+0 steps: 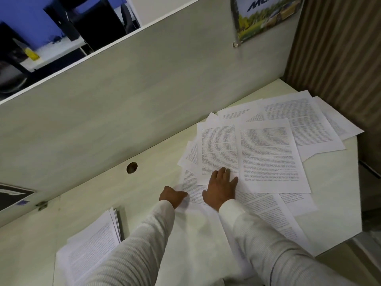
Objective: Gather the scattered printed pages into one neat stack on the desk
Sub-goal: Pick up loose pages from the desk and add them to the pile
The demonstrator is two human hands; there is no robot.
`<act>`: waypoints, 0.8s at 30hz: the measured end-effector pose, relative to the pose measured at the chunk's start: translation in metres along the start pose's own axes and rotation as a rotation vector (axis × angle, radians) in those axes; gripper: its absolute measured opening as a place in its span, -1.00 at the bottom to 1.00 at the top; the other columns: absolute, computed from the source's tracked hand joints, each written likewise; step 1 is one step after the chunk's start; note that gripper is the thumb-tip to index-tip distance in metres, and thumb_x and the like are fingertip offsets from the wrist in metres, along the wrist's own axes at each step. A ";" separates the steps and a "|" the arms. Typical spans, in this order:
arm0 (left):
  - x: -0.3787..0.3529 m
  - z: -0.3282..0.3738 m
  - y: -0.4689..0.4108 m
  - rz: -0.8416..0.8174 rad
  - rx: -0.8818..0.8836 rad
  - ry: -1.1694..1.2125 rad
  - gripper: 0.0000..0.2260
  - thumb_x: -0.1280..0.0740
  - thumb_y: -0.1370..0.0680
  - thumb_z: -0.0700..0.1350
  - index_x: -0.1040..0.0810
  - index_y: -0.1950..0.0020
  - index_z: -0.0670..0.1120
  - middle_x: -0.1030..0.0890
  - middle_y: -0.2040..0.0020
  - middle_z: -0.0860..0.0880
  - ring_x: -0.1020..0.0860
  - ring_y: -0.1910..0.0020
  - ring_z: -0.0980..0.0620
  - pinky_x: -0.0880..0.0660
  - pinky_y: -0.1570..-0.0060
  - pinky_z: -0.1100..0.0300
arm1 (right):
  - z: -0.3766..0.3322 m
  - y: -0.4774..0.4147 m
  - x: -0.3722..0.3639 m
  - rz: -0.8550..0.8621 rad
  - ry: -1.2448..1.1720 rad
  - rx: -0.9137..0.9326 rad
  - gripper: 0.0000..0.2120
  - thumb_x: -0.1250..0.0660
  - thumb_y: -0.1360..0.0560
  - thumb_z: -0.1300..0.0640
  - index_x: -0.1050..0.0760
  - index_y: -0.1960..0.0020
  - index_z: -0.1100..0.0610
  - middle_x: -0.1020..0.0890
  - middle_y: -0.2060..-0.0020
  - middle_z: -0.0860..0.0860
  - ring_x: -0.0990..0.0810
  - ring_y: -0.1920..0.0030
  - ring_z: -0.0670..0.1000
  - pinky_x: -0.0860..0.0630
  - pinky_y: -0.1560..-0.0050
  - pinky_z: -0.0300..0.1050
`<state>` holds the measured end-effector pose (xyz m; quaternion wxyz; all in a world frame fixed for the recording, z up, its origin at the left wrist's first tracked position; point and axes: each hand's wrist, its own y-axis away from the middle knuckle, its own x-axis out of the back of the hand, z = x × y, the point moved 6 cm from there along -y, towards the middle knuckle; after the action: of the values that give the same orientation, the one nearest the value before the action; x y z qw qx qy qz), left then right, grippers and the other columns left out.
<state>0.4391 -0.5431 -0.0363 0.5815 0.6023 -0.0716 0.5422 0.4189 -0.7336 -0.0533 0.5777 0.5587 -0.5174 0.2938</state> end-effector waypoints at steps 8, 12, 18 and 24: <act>-0.005 0.002 0.001 -0.079 0.008 0.084 -0.31 -0.48 -0.27 0.15 -0.52 -0.24 -0.27 -0.61 -0.15 -0.20 -0.60 -0.10 -0.18 -0.52 0.06 0.11 | 0.000 -0.002 -0.001 0.002 0.082 -0.023 -0.32 -0.34 -0.42 -0.11 -0.31 -0.41 0.25 -0.32 -0.42 0.31 -0.32 -0.40 0.30 -0.32 -0.30 0.35; -0.014 0.001 -0.001 -0.099 -0.016 0.159 -0.53 -0.48 -0.39 0.08 -0.58 -0.05 -0.28 -0.62 -0.01 -0.23 -0.61 0.06 -0.16 -0.41 0.20 0.17 | 0.007 -0.004 0.007 0.025 -0.059 -0.006 -0.57 -0.34 -0.42 0.04 -0.41 -0.23 0.17 -0.47 -0.27 0.21 -0.43 -0.28 0.21 -0.42 -0.22 0.21; -0.018 0.004 0.001 -0.180 0.031 0.434 -0.60 -0.48 -0.48 0.05 -0.59 -0.11 -0.24 -0.62 -0.02 -0.17 -0.62 -0.01 -0.16 -0.58 -0.09 0.01 | 0.038 -0.016 0.018 -0.063 -0.630 -0.031 -0.72 -0.21 -0.48 0.11 -0.48 -0.15 0.17 -0.57 -0.11 0.08 -0.57 -0.09 0.14 -0.55 -0.11 0.06; -0.010 0.012 0.011 -0.082 -0.026 0.515 -0.65 -0.46 -0.48 -0.04 -0.57 -0.14 -0.25 -0.64 -0.01 -0.19 -0.63 0.12 -0.17 -0.55 0.27 0.12 | 0.060 -0.004 0.022 -0.013 -0.743 -0.023 -0.76 -0.31 -0.54 0.06 -0.33 0.23 0.07 -0.49 0.28 -0.04 -0.50 0.22 0.02 -0.49 0.15 -0.05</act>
<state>0.4342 -0.5617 -0.0340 0.6100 0.4390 0.0964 0.6526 0.4129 -0.7968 -0.0439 0.3588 0.6238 -0.6917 0.0616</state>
